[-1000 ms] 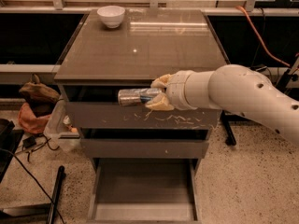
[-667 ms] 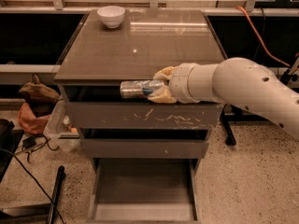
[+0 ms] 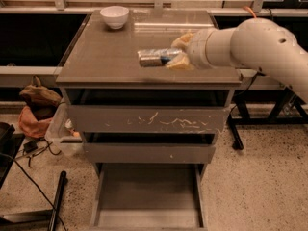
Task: Pick redbull can from bottom drawer and place on counter
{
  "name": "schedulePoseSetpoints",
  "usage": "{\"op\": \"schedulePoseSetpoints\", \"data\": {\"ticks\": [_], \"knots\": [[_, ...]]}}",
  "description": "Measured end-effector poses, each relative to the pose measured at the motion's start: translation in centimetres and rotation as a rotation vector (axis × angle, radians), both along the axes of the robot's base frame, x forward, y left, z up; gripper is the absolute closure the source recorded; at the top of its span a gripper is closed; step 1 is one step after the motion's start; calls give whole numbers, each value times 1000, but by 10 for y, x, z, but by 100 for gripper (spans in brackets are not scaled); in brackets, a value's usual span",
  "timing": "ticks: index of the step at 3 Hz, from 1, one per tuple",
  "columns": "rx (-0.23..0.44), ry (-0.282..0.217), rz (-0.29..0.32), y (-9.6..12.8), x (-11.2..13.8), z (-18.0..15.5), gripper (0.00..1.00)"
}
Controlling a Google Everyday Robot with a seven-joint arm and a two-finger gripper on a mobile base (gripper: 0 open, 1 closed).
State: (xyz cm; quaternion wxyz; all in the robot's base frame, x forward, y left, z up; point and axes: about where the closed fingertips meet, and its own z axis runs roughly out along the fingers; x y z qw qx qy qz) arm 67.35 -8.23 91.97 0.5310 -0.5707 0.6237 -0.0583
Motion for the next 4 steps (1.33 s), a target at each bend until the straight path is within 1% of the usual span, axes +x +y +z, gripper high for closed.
{"op": "schedulePoseSetpoints", "data": {"ticks": [1, 2, 3, 4], "knots": [[7, 13, -62, -26, 44, -11, 100], [29, 81, -54, -24, 71, -45, 100], [47, 143, -15, -14, 81, -70, 100], [47, 151, -11, -13, 81, -72, 100]]}}
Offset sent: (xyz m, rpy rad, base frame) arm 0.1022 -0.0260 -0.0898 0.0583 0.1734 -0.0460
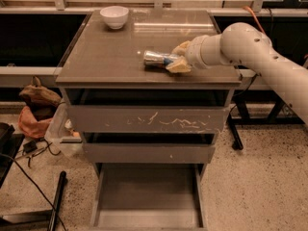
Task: Pick redbull can from bottom drawer and place on counter
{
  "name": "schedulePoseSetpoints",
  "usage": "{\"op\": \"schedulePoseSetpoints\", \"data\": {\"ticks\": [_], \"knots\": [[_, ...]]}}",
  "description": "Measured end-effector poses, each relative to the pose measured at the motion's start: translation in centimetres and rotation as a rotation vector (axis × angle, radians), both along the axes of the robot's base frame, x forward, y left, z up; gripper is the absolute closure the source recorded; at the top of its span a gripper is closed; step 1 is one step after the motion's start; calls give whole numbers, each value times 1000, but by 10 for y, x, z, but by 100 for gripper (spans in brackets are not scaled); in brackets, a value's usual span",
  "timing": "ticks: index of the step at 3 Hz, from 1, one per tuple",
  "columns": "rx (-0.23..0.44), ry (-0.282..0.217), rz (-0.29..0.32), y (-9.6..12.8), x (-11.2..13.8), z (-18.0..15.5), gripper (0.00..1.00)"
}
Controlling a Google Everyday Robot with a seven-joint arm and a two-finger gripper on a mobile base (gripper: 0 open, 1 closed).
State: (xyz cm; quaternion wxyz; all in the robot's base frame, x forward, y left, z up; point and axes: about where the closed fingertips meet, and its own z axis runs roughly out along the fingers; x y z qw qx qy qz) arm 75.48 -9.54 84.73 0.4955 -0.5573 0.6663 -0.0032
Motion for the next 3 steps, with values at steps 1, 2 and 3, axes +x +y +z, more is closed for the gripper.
{"op": "schedulePoseSetpoints", "data": {"ticks": [1, 2, 3], "knots": [[0, 0, 0, 0, 0, 0, 82], [0, 0, 0, 0, 0, 0, 58], [0, 0, 0, 0, 0, 0, 36]]}}
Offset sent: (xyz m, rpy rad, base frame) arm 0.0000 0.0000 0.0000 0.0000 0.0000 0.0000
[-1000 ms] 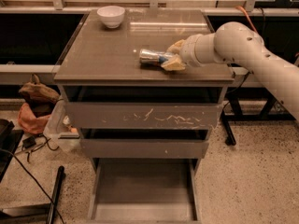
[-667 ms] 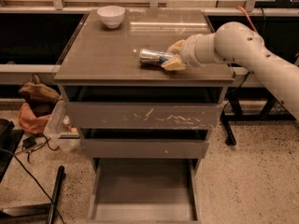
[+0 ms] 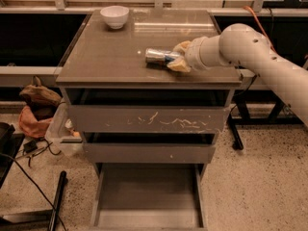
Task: Pick redbull can from bottom drawer and place on counter
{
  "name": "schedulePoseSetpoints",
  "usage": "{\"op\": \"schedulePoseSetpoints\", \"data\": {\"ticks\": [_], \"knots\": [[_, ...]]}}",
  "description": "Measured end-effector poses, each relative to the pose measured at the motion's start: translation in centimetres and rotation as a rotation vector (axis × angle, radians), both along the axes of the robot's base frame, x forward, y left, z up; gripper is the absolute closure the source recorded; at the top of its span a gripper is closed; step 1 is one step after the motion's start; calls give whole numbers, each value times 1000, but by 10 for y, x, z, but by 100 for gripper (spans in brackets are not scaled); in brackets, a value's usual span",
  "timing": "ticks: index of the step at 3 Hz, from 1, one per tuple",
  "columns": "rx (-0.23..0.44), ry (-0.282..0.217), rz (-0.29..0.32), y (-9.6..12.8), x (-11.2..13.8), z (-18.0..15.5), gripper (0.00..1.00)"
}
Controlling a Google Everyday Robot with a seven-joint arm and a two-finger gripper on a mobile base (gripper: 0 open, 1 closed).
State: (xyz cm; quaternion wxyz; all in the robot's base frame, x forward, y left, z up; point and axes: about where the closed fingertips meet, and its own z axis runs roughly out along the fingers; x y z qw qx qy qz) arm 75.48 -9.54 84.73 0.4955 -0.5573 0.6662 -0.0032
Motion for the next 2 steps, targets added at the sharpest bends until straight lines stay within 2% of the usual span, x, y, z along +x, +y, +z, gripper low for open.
{"op": "schedulePoseSetpoints", "data": {"ticks": [1, 2], "knots": [[0, 0, 0, 0, 0, 0, 12], [0, 0, 0, 0, 0, 0, 0]]}}
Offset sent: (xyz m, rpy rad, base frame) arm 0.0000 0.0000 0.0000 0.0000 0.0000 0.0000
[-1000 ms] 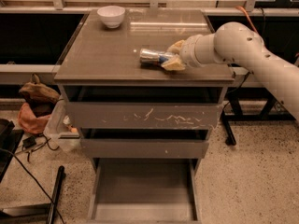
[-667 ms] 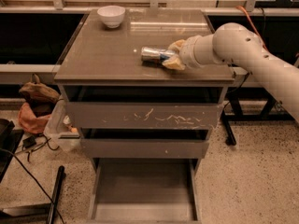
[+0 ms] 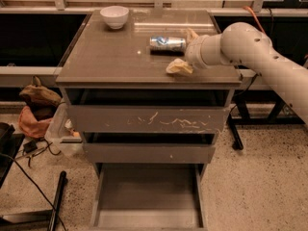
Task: Pick redbull can from bottom drawer and place on counter
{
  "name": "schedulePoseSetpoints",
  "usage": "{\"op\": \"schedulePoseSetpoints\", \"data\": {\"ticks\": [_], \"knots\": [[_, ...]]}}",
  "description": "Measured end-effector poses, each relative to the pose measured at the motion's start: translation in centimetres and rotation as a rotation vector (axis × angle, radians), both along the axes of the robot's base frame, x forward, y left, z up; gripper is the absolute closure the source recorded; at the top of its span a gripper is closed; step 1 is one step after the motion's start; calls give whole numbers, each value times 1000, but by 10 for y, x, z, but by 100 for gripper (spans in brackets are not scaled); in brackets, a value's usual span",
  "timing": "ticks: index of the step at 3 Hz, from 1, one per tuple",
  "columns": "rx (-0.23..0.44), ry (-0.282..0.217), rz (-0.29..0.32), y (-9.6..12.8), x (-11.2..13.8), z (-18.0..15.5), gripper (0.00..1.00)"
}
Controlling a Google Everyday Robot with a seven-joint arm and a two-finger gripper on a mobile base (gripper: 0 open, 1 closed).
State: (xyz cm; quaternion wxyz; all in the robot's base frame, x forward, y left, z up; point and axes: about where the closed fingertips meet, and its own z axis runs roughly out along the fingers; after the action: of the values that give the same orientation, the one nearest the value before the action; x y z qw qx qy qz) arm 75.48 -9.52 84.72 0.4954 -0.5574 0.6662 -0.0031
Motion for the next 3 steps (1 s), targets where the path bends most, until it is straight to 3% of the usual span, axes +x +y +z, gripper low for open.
{"op": "schedulePoseSetpoints", "data": {"ticks": [3], "knots": [[0, 0, 0, 0, 3, 6, 0]]}}
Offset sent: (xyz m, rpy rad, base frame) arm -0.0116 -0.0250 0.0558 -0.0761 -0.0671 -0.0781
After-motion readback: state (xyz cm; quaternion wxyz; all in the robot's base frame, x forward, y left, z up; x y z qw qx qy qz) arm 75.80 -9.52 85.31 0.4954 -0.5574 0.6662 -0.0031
